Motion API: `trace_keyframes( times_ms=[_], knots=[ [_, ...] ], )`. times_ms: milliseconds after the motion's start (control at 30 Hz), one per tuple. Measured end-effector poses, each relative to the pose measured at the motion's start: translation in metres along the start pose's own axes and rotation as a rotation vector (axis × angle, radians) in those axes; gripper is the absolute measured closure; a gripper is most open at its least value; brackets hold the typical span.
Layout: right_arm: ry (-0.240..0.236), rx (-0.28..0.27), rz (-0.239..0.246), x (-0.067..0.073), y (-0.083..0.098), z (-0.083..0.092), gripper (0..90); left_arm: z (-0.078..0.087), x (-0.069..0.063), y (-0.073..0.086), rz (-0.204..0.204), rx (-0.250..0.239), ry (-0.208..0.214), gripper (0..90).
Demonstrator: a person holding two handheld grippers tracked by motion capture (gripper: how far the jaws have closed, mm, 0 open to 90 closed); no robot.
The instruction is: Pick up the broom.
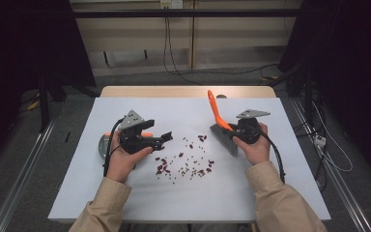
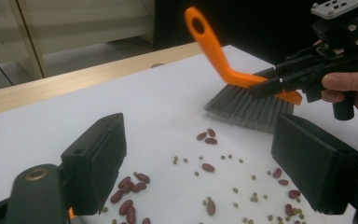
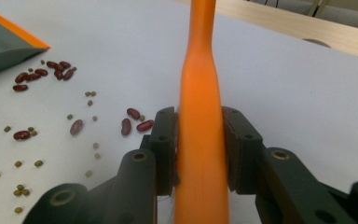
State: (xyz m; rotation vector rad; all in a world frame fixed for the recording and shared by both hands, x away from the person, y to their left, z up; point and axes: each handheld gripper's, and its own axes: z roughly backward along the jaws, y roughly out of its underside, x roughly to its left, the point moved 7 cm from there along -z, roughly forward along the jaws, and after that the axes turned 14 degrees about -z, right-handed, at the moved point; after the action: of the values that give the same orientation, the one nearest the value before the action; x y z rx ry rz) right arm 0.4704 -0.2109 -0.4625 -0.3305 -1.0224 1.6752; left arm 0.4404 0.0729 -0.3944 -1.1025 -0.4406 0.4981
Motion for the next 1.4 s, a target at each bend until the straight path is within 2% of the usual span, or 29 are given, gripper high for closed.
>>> trace_keyframes(
  times_ms=[67, 200, 367, 567, 700, 1000, 1067, 1133, 1167, 1267, 1400],
  knots=[
    [0.011, 0.016, 0.017, 0.0, 0.004, -0.005, 67.7, 0.001, 0.001, 0.002, -0.004, 0.009, -0.001, 16.3],
    [0.014, 0.015, 0.025, 0.001, 0.005, -0.005, 66.2, 0.003, 0.002, 0.003, -0.009, 0.015, -0.006, 16.1],
    [-0.004, -0.01, 0.013, 0.003, 0.002, 0.0, 63.5, 0.007, 0.003, 0.007, -0.015, 0.027, -0.013, 15.9],
    [-0.015, 0.004, -0.005, 0.006, 0.002, 0.007, 63.3, 0.012, 0.005, 0.018, -0.013, 0.053, -0.019, 15.9],
    [0.007, 0.029, 0.016, 0.007, 0.006, 0.007, 69.4, 0.016, 0.007, 0.024, -0.008, 0.064, -0.028, 15.7],
    [0.034, 0.038, 0.048, 0.008, 0.007, 0.007, 70.6, 0.029, 0.012, 0.041, -0.004, 0.075, -0.045, 14.8],
    [0.022, 0.044, 0.042, 0.01, 0.007, 0.006, 70.7, 0.033, 0.013, 0.044, -0.002, 0.072, -0.052, 13.9],
    [0.047, 0.037, 0.06, 0.01, 0.007, 0.007, 71.0, 0.036, 0.015, 0.047, 0.013, 0.064, -0.058, 13.1],
    [0.044, 0.035, 0.06, 0.011, 0.007, 0.007, 71.0, 0.038, 0.017, 0.048, 0.015, 0.061, -0.06, 12.1],
    [0.065, 0.009, 0.041, 0.011, 0.008, 0.008, 71.3, 0.044, 0.019, 0.052, 0.022, 0.056, -0.061, 9.6],
    [0.04, -0.026, 0.014, 0.012, 0.005, 0.009, 71.3, 0.05, 0.022, 0.06, 0.025, 0.056, -0.06, 7.8]
  ],
)
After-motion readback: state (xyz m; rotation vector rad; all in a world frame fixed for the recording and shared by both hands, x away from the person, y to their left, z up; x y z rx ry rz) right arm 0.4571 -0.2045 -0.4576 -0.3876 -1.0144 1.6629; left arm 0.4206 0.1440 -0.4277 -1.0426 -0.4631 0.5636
